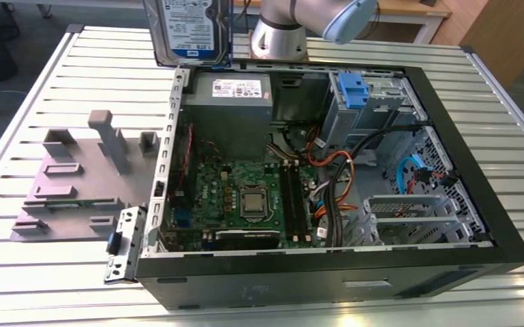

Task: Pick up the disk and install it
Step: 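Pick up the disk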

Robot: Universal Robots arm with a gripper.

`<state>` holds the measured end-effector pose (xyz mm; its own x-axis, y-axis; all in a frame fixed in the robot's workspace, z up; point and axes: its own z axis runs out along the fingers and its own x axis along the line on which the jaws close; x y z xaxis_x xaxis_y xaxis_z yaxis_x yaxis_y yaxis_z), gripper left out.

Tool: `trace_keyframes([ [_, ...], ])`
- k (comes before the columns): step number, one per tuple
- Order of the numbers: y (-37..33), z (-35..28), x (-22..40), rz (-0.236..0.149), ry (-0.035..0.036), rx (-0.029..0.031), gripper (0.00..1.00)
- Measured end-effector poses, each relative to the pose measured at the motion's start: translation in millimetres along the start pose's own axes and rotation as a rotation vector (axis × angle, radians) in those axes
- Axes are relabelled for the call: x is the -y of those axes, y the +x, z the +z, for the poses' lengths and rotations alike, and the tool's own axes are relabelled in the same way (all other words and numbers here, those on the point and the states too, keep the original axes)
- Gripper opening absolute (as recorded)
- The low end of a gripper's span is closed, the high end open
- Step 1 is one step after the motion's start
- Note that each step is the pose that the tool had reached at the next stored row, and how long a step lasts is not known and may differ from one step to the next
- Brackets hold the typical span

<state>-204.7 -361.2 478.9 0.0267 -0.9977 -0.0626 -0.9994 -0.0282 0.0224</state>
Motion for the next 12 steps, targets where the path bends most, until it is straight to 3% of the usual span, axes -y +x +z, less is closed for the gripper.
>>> trace_keyframes([
  [12, 0.1, -0.1, 2.3, 0.0, 0.0, 0.0, 0.37],
])
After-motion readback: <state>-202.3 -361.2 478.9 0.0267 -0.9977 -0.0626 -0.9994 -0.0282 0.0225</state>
